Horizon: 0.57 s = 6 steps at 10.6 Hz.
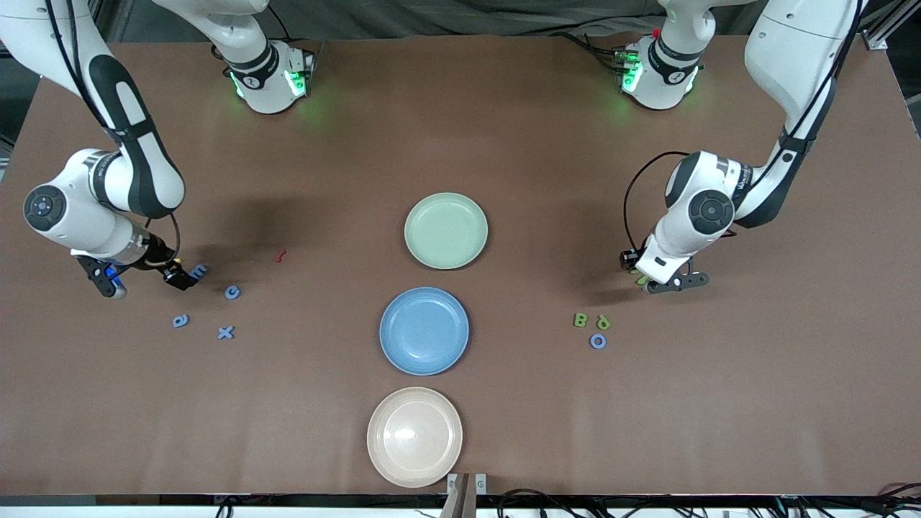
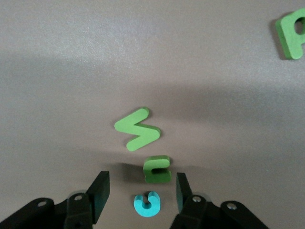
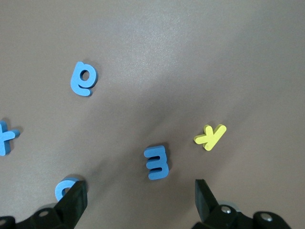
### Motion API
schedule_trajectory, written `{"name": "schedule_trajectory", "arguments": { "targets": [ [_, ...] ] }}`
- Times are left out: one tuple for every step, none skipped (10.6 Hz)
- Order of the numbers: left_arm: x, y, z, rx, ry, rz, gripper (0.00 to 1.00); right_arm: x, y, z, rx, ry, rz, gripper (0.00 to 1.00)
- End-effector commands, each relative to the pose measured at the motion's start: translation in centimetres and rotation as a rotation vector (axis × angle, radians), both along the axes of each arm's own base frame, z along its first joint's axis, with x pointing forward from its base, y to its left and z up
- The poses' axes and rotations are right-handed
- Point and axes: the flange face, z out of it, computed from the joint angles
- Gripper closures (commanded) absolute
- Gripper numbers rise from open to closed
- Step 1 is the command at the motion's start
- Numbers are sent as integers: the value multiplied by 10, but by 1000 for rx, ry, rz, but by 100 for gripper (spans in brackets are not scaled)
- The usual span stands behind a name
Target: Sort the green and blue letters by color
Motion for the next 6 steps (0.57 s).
{"name": "schedule_trajectory", "arguments": {
  "targets": [
    [8,-3,-5,4,-12,16,36,2,-4,-9,1,10,-14,0],
    [8,-6,-10,1,-7,19,36,1,-8,-11,1,13,-28,0],
    [8,-9,-11,1,-6,32,40,0,-8,-24,0,24,-30,0],
    [8,-10,-13,1,-3,37,40,-1,-8,-33,-6,10,-25,0],
    [6,-11,-17,0,3,34,40,-1,-8,-39,-8,9,-22,0],
    [7,-11,-18,-5,-2,35,41,-1,-8,-41,-9,9,-20,0]
  ]
}}
